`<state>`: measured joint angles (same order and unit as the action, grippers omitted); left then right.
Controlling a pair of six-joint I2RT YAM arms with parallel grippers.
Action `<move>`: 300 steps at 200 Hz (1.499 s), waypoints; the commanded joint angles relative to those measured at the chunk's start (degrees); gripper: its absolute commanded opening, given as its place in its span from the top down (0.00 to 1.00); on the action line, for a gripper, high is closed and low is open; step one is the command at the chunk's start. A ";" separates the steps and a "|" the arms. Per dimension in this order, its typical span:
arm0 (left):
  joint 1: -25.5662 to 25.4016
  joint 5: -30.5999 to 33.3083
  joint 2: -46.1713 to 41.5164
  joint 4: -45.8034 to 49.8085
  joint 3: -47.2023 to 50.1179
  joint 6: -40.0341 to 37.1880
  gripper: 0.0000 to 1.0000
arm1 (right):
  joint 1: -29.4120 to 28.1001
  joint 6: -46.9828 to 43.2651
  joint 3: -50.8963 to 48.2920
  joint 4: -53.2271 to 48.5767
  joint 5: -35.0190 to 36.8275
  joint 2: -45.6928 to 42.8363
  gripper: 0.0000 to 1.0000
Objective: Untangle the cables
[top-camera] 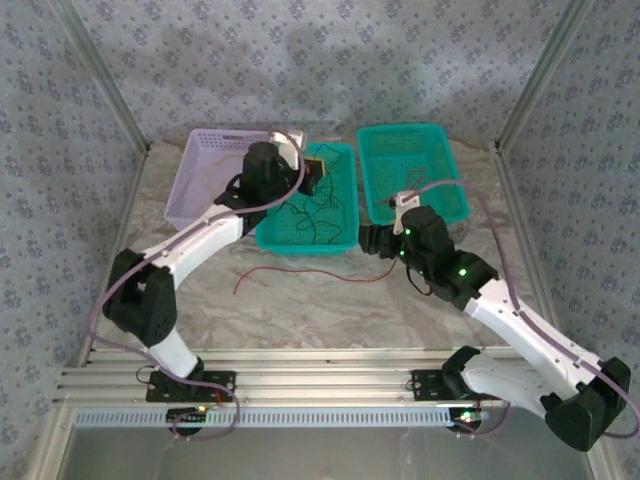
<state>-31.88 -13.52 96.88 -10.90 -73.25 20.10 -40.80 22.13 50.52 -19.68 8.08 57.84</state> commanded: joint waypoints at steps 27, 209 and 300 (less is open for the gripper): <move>0.00 0.73 -3.41 0.14 -0.43 -0.04 0.23 | -8.88 -4.05 -4.21 6.15 0.11 8.40 0.24; -0.25 16.53 -38.26 21.67 14.14 4.95 0.00 | -7.53 -3.65 -1.75 0.22 7.70 34.17 0.25; -0.30 18.77 -43.55 24.02 16.34 4.52 0.00 | -7.80 -8.68 -1.74 0.41 -8.63 38.95 0.60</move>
<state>-31.94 3.95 55.81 12.14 -57.32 24.75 -46.96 14.68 49.56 -17.45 8.05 95.02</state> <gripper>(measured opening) 0.995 0.427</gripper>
